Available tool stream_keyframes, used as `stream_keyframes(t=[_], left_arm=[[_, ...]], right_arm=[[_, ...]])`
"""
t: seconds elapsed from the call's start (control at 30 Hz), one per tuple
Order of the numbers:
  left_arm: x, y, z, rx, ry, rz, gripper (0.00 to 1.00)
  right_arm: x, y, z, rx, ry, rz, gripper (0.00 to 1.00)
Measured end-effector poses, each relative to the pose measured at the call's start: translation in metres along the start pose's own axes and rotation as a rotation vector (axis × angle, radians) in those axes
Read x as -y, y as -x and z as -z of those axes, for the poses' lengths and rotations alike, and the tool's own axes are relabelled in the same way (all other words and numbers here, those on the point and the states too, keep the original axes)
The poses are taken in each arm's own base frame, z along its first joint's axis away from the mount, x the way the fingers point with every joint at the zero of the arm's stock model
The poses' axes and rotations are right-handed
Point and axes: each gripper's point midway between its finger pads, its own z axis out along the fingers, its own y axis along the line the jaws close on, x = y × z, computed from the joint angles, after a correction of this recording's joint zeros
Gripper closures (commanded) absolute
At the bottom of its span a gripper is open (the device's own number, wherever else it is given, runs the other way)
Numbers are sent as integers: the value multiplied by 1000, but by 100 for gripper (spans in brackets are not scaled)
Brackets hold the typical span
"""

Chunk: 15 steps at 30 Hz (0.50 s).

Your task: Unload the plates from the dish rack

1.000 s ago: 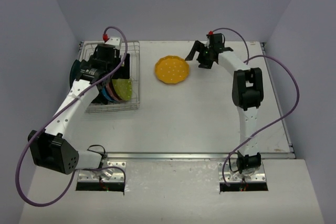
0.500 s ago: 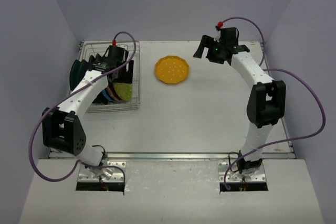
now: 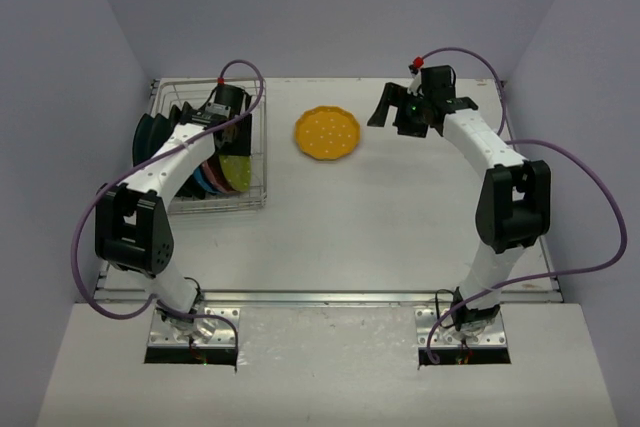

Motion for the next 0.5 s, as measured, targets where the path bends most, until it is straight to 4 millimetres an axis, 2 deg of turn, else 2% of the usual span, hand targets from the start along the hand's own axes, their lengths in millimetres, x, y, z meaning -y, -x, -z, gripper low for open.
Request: stream_keyframes(t=[0.13,0.33,0.5], left_arm=[[-1,0,-1,-3,4,6,65],[-6,3,-1,5,30,35,100],[-10,4,0,9,43,39,100]], right_arm=[[0,-6,-1,-17,9,-7,1],[-1,-8,-1,-22,15,-12,1],[-3,-10,0,-29,26,-16,1]])
